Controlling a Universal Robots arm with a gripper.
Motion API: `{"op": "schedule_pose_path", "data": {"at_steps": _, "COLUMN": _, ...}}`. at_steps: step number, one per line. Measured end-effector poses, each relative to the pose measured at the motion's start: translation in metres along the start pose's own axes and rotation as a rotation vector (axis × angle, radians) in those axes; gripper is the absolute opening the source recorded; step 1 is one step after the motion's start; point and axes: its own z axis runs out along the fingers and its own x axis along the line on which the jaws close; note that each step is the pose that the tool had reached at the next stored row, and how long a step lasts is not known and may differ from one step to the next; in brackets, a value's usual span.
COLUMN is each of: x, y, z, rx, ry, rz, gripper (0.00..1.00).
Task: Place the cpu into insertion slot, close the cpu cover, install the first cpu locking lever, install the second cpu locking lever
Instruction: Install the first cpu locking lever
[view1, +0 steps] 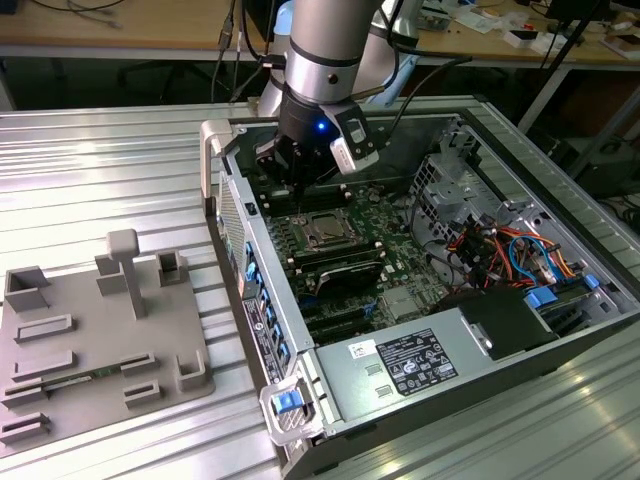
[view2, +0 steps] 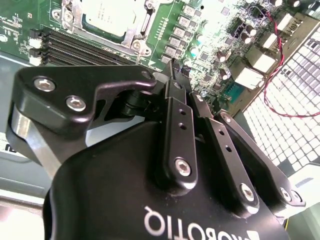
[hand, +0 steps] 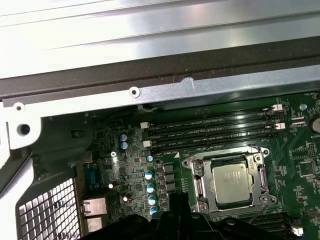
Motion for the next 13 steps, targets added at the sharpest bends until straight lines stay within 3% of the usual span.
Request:
{"op": "schedule_pose_path", "data": {"at_steps": 2, "x": 0.0000, "y": 0.0001, "z": 0.0000, "rx": 0.0005, "ry": 0.0000, "rz": 0.000, "gripper": 0.11}}
{"op": "schedule_pose_path", "data": {"at_steps": 3, "x": 0.0004, "y": 0.0051, "z": 0.0001, "rx": 0.0038, "ry": -0.0004, "rz": -0.008, "gripper": 0.11}}
{"op": "schedule_pose_path", "data": {"at_steps": 7, "x": -0.0001, "y": 0.0066, "z": 0.0006, "rx": 0.0021, "ry": 0.0013, "rz": -0.084, "gripper": 0.11}}
{"op": "schedule_pose_path", "data": {"at_steps": 13, "x": 0.0000, "y": 0.0126, "z": 0.0006, "rx": 0.0047, "ry": 0.0013, "rz": -0.088, "gripper": 0.11}}
